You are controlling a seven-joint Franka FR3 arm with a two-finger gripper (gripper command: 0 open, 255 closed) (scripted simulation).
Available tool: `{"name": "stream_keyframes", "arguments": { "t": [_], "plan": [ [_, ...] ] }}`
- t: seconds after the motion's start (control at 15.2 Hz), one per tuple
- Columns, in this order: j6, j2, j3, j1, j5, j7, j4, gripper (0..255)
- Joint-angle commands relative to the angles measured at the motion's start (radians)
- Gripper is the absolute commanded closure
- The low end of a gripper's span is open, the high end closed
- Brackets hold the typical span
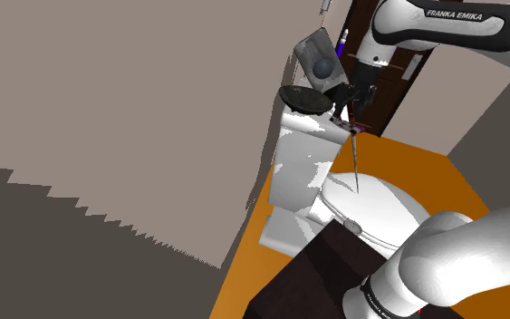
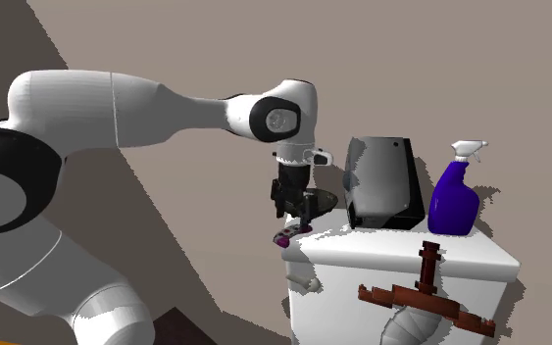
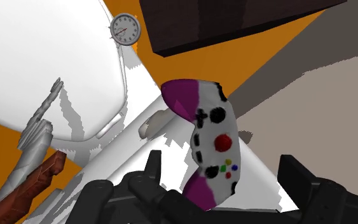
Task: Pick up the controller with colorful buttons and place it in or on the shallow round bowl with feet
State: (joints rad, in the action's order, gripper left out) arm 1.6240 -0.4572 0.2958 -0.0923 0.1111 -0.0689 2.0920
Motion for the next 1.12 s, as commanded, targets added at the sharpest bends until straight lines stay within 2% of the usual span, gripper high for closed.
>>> {"name": "stream_keyframes", "arguments": {
  "t": [0.0, 0.07, 0.59, 0.66, 1.06],
  "plan": [
    [0.026, -0.001, 0.001, -0.001, 0.003, 0.003, 0.028, 0],
    [0.046, -0.004, 0.002, -0.002, 0.004, 0.003, 0.052, 0],
    [0.046, -0.004, 0.002, -0.002, 0.004, 0.003, 0.052, 0],
    [0.046, -0.004, 0.002, -0.002, 0.004, 0.003, 0.052, 255],
    [0.046, -0.004, 0.002, -0.002, 0.004, 0.003, 0.052, 255]
  ]
}}
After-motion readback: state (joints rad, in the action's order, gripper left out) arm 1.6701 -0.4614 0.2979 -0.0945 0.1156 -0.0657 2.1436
